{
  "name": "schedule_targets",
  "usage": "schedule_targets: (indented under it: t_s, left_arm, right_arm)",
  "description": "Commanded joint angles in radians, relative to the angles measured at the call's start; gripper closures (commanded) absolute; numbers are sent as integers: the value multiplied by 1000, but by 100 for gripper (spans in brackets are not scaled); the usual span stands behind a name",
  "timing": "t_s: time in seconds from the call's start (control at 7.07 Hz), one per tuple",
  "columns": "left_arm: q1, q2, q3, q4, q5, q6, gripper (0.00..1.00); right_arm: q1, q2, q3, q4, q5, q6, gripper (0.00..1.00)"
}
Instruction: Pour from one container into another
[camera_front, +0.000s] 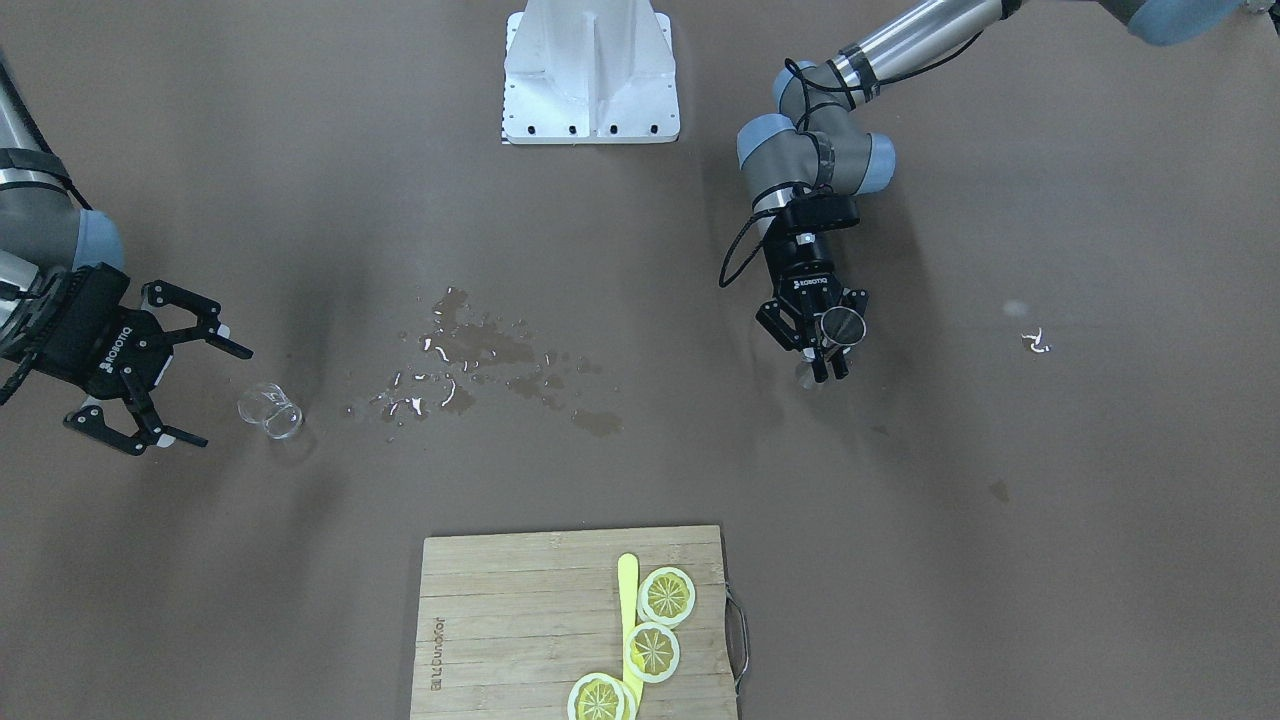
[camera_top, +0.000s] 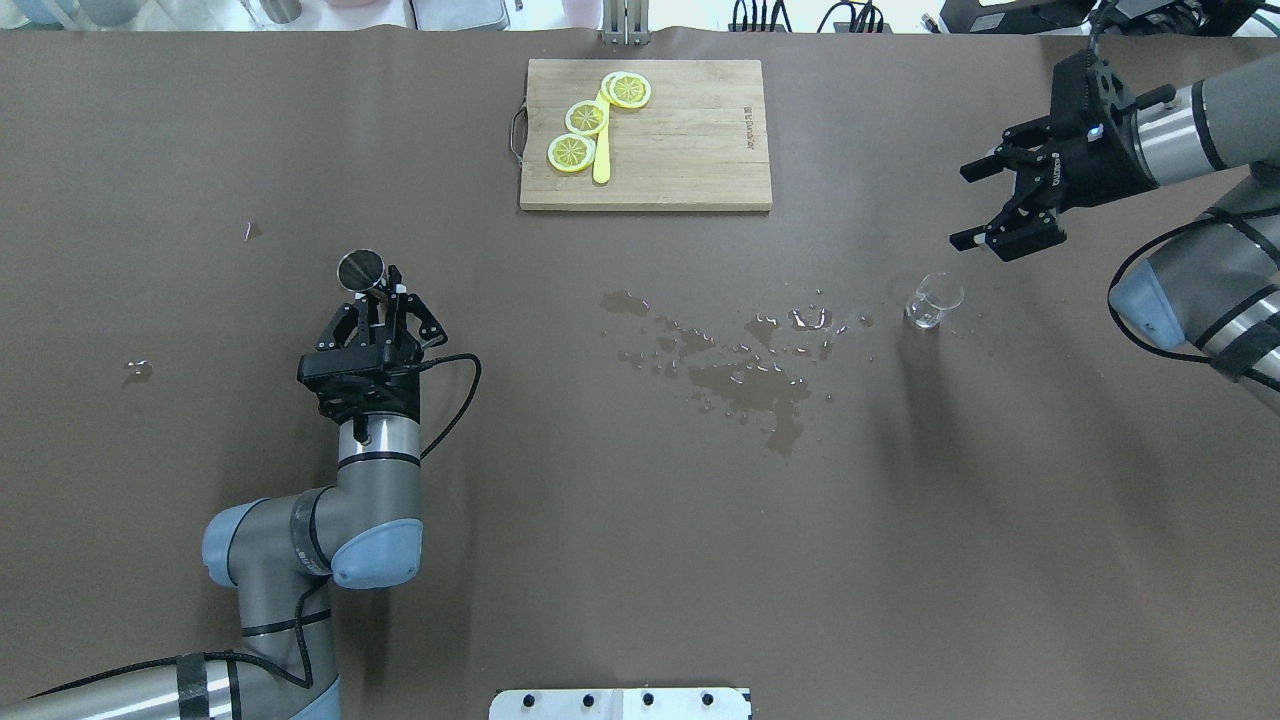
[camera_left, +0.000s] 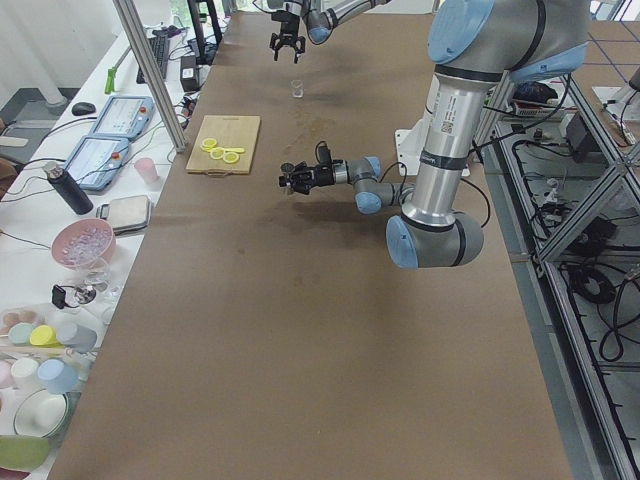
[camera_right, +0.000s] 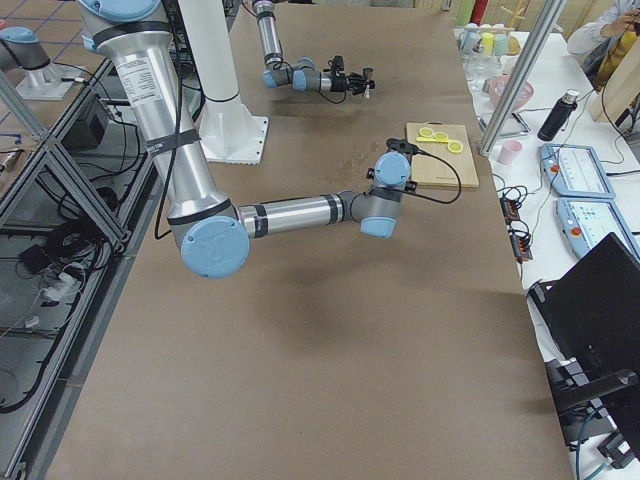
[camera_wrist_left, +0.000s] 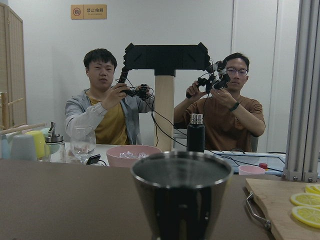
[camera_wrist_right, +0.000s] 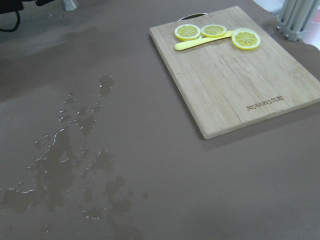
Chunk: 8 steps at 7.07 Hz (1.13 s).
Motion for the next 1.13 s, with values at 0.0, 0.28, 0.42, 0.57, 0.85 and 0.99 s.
schedule_targets:
  t_s: [0.0, 0.28, 0.42, 0.57, 0.85, 0.99]
  left_arm:
    - [10, 0, 4, 32, 3, -22, 100]
    - [13, 3, 4, 147, 30, -145, 100]
    - [16, 3, 6, 163, 30, -158, 100]
    - [17, 4, 12, 165, 30, -161, 100]
    - [28, 6, 25, 165, 30, -174, 100]
    - [33, 6, 27, 172, 30, -177, 100]
  right_arm:
    - [57, -1, 66, -286, 7, -15, 0]
    - [119, 0, 92, -613, -6, -14, 0]
    - [144, 2, 101, -749, -60, -15, 0]
    - [156, -4, 107, -832, -121, -15, 0]
    - [212, -44, 143, -992, -168, -18, 0]
    - [239, -85, 152, -1006, -177, -18, 0]
